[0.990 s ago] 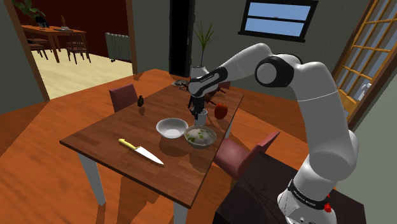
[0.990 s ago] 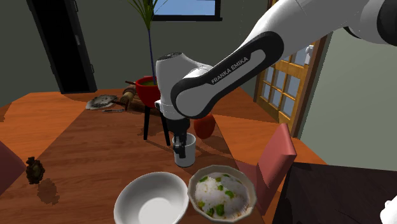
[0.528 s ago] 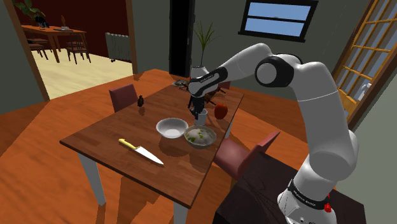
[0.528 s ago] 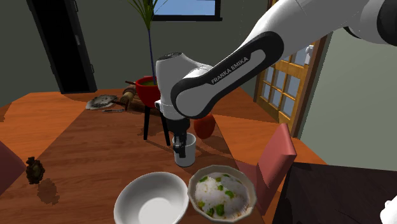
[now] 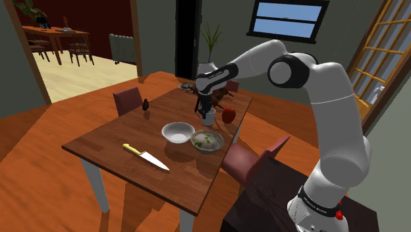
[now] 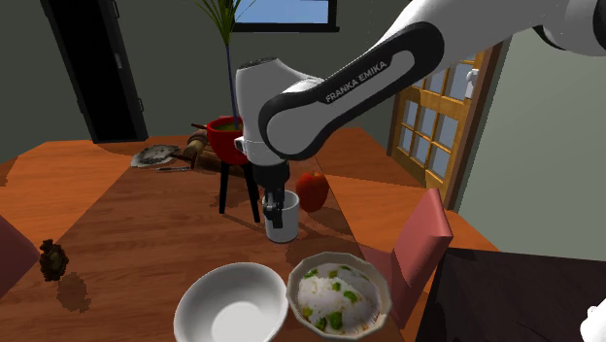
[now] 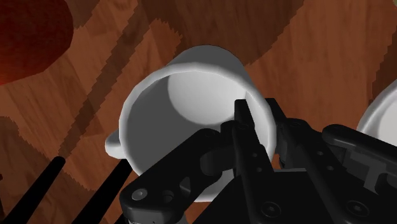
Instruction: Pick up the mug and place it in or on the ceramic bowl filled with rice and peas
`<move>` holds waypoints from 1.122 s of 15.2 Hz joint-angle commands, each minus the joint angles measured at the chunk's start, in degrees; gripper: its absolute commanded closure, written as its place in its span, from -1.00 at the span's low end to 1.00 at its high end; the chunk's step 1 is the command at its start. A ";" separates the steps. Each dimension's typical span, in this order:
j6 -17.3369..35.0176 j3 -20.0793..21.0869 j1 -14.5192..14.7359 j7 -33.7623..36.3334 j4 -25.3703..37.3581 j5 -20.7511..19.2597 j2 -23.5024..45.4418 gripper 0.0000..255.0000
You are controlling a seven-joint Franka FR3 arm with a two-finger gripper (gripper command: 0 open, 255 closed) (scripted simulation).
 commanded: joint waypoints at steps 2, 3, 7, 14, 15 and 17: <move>-1.73 -0.01 0.07 -0.04 0.57 -0.02 -1.15 1.00; -2.33 -0.02 0.07 -0.07 0.84 -0.02 -1.49 1.00; -4.73 -0.04 0.10 -0.20 1.94 -0.02 -2.79 1.00; -9.14 -0.07 0.13 -0.45 4.47 -0.03 -4.68 1.00; -9.78 -0.08 0.13 -0.48 4.86 -0.03 -4.93 1.00; -11.11 -0.09 0.14 -0.55 5.79 -0.02 -5.33 1.00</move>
